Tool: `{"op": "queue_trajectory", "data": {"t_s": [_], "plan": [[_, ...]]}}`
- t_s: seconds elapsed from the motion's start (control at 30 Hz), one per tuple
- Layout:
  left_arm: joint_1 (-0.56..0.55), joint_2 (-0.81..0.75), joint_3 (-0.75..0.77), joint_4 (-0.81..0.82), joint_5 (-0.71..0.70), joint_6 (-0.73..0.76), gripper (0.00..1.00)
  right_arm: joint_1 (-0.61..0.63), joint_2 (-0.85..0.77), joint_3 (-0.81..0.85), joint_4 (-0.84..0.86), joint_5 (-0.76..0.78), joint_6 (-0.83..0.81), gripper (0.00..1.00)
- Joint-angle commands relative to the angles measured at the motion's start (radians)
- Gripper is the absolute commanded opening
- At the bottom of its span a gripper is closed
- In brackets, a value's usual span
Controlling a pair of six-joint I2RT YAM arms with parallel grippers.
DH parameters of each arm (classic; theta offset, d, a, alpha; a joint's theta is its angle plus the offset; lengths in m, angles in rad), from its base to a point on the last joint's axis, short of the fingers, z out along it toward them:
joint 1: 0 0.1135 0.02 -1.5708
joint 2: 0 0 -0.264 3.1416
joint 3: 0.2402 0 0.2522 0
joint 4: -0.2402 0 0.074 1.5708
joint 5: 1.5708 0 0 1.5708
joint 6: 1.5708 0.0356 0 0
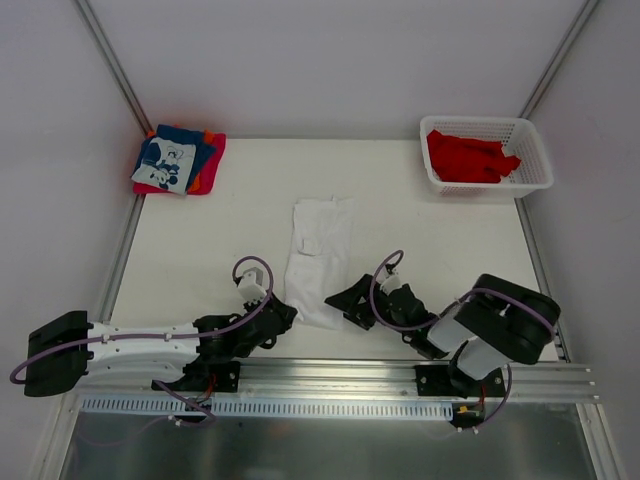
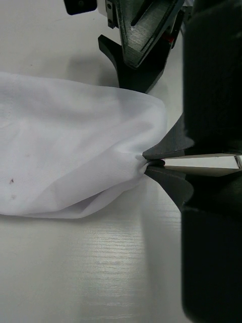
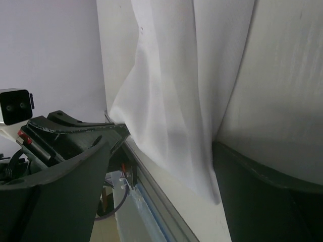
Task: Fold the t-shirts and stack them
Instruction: Fold the tshirt
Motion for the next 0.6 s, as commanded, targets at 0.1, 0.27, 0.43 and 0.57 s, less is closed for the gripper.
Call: {"op": "queue_trajectory", "data": {"t_s": [0.1,0.27,0.43,0.57], "plan": [[-0.006,0.015,0.006,0.020,-0.034,0.022,0.00,0.138,-0.354,-0.001,-0.965,0.205,-0.051,0.89],[-0.006,0.023,0.015,0.020,-0.032,0.022,0.00,0.128,-0.675,-0.041,-1.085,0.250,-0.036,0.88],[-0.004,0.020,0.012,0.020,-0.029,0.022,0.00,0.127,-0.578,-0.041,-1.022,0.210,-0.033,0.86],[-0.004,0.012,0.010,0.020,-0.026,0.022,0.00,0.147,-0.509,-0.024,-0.994,0.224,-0.030,0.86]]}}
